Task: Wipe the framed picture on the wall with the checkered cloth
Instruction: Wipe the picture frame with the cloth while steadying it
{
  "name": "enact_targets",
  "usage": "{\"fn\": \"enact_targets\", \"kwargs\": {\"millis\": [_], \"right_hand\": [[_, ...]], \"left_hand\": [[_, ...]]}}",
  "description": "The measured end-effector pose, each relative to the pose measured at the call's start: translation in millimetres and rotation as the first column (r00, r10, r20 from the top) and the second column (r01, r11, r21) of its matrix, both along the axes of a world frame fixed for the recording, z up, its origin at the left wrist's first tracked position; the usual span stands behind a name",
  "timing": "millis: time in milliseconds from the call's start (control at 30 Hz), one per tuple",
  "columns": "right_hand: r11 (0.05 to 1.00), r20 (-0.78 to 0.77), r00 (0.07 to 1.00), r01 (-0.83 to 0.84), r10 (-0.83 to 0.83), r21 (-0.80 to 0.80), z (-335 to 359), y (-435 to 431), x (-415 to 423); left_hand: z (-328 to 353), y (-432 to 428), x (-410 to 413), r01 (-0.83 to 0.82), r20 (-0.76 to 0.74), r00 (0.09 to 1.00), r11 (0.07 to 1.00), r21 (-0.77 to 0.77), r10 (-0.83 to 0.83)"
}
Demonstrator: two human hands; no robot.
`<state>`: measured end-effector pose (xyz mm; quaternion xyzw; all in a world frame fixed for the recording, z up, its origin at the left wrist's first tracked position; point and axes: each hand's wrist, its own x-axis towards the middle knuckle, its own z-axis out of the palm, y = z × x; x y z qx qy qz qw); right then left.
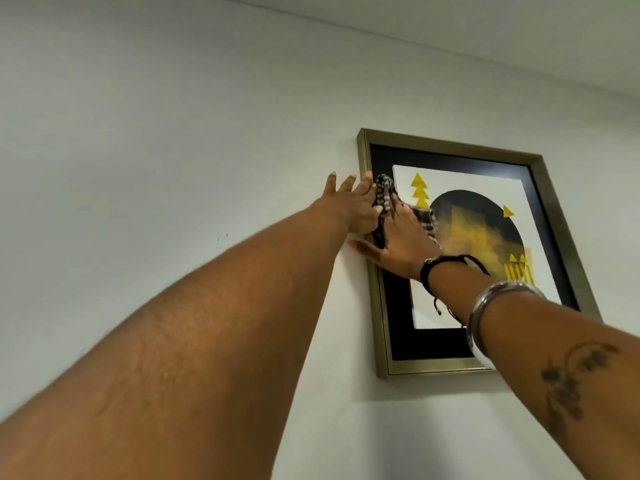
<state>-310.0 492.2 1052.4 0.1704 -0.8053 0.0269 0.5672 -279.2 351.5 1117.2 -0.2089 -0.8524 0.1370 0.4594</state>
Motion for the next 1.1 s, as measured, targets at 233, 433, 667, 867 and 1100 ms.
{"fn": "enact_targets", "kwargs": {"millis": [233,433,667,867,1100], "right_hand": [[0.978,-0.065,0.985,-0.169,0.162,-0.125,4.2,-11.0,-2.3],[0.975,-0.081,0.977,-0.204,0.197,-0.093,-73.4,-16.0,-7.3],[0.973,0.025,0.974,-0.225,0.227,-0.056,-188.7,-14.1,2.4],[0.980,0.036,0.979,-0.200,0.200,-0.011,-191.6,3.8,4.1],[0.990,-0.035,0.999,0.005,-0.010,-0.142,-199.2,85.8,11.4]], "left_hand": [[27.5,-5.1,5.2,-0.004,-0.055,0.999,0.999,-0.035,0.002],[21.9,-18.8,0.9,-0.018,-0.032,0.999,0.998,-0.055,0.016],[14.4,-26.6,-7.0,-0.076,-0.038,0.997,0.991,-0.113,0.072],[32.1,-40.6,4.5,-0.137,-0.097,0.987,0.989,-0.061,0.130],[27.8,-4.8,15.3,-0.090,-0.091,0.992,0.995,-0.047,0.086]]}}
